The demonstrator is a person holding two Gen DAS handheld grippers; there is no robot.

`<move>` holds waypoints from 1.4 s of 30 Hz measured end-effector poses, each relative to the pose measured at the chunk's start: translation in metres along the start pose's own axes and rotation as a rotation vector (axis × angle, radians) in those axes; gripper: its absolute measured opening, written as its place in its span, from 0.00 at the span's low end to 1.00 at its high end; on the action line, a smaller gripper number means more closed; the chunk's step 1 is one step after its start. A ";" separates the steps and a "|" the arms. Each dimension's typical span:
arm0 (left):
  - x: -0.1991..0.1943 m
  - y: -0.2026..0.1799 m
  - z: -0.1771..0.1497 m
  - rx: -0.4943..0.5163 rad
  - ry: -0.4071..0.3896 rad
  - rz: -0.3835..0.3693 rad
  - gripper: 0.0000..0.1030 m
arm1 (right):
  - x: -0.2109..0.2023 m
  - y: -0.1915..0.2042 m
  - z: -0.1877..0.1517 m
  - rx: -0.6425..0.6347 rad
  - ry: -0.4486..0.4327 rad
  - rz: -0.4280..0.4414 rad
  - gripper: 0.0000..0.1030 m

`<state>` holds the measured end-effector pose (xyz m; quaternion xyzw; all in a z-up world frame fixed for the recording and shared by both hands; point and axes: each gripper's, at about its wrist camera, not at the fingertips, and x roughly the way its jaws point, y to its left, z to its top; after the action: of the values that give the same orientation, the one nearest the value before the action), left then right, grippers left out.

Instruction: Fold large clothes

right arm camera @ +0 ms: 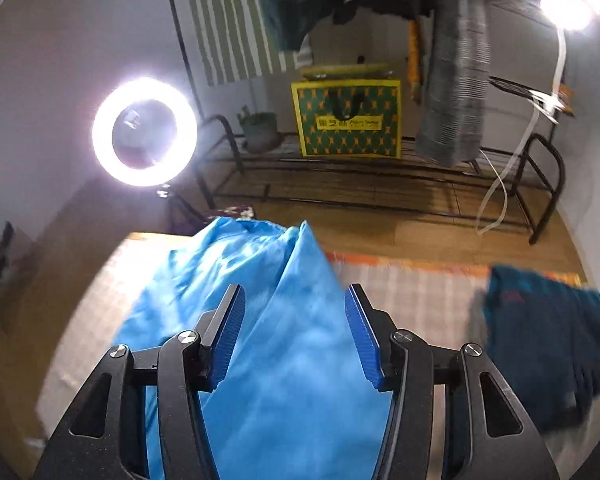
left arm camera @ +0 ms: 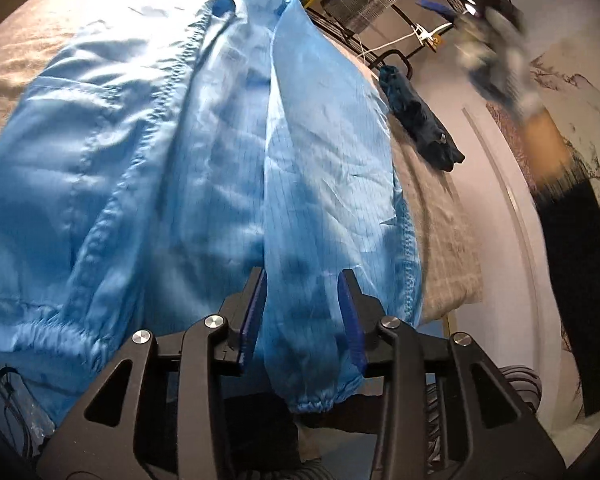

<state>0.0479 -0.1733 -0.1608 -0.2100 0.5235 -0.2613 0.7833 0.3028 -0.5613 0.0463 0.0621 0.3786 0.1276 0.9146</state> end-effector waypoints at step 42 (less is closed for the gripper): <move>0.019 0.011 -0.008 0.022 -0.044 0.298 0.41 | -0.004 -0.005 -0.293 0.197 0.346 0.104 0.01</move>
<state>0.0483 -0.1766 -0.1840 -0.1270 0.5285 -0.1431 0.8271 0.0931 -0.5618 -0.1590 0.1479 0.5369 0.1458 0.8177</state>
